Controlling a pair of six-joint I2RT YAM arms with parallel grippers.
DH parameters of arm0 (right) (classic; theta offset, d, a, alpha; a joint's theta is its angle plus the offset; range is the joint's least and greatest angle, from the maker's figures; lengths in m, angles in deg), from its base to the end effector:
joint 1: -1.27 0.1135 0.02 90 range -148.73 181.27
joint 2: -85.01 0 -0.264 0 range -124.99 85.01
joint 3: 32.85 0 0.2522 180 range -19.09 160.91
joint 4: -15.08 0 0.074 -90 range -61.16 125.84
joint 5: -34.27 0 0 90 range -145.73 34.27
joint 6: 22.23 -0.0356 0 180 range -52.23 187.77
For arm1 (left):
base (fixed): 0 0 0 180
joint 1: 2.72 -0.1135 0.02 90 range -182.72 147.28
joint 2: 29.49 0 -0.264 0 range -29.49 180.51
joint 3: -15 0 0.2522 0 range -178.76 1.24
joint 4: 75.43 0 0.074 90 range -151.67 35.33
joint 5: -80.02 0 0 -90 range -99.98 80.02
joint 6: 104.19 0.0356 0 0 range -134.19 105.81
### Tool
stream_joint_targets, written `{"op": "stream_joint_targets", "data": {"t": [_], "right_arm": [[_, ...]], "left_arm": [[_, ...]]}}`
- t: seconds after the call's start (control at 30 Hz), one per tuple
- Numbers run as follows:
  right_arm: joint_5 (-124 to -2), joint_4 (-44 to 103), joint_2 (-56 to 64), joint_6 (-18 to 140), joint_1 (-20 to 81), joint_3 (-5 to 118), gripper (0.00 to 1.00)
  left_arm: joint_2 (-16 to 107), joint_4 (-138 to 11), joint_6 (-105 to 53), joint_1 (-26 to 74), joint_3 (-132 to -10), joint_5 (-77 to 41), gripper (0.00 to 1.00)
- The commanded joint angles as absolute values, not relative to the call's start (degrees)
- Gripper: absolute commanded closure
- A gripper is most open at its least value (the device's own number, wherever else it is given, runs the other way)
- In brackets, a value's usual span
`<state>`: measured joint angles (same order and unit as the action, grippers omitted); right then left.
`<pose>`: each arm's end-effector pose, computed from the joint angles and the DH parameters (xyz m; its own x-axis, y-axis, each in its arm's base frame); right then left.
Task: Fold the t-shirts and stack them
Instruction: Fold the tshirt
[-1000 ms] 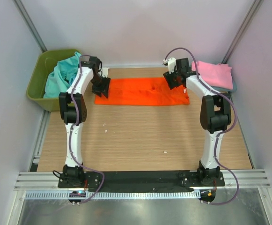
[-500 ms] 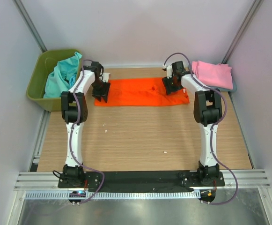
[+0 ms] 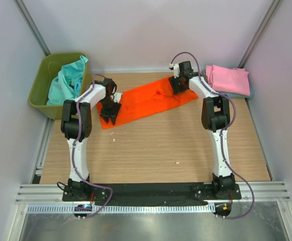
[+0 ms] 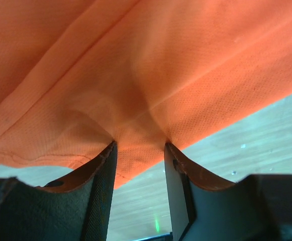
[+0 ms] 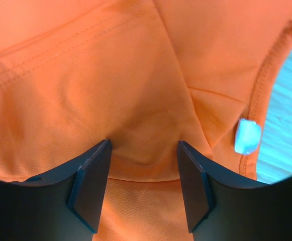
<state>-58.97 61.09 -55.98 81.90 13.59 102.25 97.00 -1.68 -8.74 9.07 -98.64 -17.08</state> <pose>0.5307 0.1180 0.1676 -0.6852 -0.3991 -0.6092 -0.4273 0.8977 -0.1075 0.4194 -0.0920 0.1605 -0.9528 0.2952 -0.0708 0.3018 0.9461 -0.1172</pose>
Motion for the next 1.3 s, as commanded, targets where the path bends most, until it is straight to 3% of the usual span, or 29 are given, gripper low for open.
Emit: {"op": "stream_joint_targets", "data": {"t": [0.0, 0.53, 1.27], "right_arm": [[-56.0, 60.7, -57.9, 81.6, 14.3, 105.2, 0.38], [-52.0, 60.4, -56.8, 84.1, 14.6, 104.7, 0.31], [-59.0, 58.4, -66.3, 77.5, 16.5, 120.6, 0.25]], "left_arm": [[94.8, -2.1, -7.1, 10.9, -90.5, -16.1, 0.56], [92.1, -1.3, -6.1, 23.5, -81.0, -13.0, 0.55], [95.9, 3.5, -9.3, 43.5, -87.2, -7.7, 0.55]]}}
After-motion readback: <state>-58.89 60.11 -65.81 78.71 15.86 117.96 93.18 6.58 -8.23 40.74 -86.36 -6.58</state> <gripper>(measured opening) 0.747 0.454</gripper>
